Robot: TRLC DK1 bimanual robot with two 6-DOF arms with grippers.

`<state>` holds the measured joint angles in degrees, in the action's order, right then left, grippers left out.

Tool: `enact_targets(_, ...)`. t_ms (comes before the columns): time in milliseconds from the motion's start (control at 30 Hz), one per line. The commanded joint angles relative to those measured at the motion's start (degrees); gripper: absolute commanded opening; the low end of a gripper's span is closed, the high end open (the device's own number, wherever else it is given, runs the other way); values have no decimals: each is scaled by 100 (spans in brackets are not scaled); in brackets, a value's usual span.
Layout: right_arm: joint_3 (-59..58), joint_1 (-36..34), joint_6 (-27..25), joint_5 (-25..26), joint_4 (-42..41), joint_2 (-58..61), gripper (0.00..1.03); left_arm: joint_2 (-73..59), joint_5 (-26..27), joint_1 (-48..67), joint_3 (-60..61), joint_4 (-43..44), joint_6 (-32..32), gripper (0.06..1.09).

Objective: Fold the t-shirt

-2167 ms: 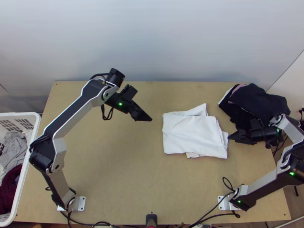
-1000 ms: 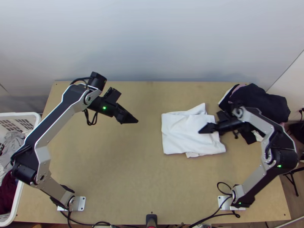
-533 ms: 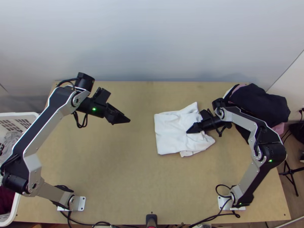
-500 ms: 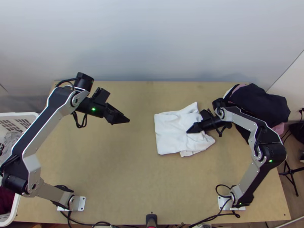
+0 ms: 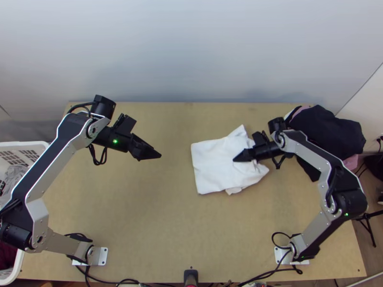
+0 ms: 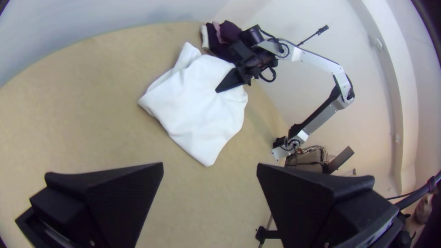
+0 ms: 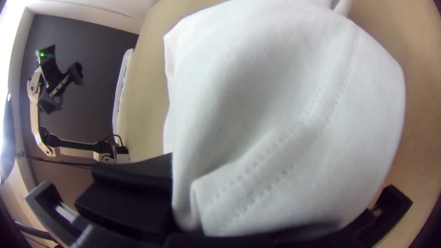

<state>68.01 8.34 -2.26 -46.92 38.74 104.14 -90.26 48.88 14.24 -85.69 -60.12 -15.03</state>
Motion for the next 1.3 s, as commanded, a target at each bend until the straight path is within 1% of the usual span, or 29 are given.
enact_targets(0, 538, -16, 340, -19, 107, -412, 3, 96, 7, -9, 175, -18, -18, 105)
enact_targets(67, 898, -16, 472, -19, 248, -438, 3, 114, 7, -44, 228, -88, -97, 105)
enact_targets(300, 2437, -96, 666, -28, 810, -174, 3, 219, 7, -106, 483, -246, -396, 105)
enact_targets(400, 2973, -227, 912, -19, 890, -69, 3, 263, 7, -176, 562, -281, -492, 105)
enact_targets(533, 3764, -561, 1035, -19, 1250, 124, 3, 263, 7, -290, 632, -448, -739, 105)
enact_targets(667, 4818, -1001, 1035, -11, 1900, 520, 3, 263, 7, -387, 703, -545, -923, 105)
enact_targets(833, 6400, -1598, 973, -11, 2797, 1197, 3, 263, 16, -501, 861, -615, -1178, 105)
enact_targets(933, 6550, -1889, 982, -11, 2920, 1232, 3, 263, 16, -571, 940, -668, -1319, 105)
enact_targets(1133, 6348, -2548, 903, -2, 2990, 1091, 3, 193, 60, -686, 958, -712, -1494, 105)
enact_targets(1267, 6321, -3014, 754, -2, 3157, 1056, 3, 123, 78, -694, 914, -712, -1600, 105)
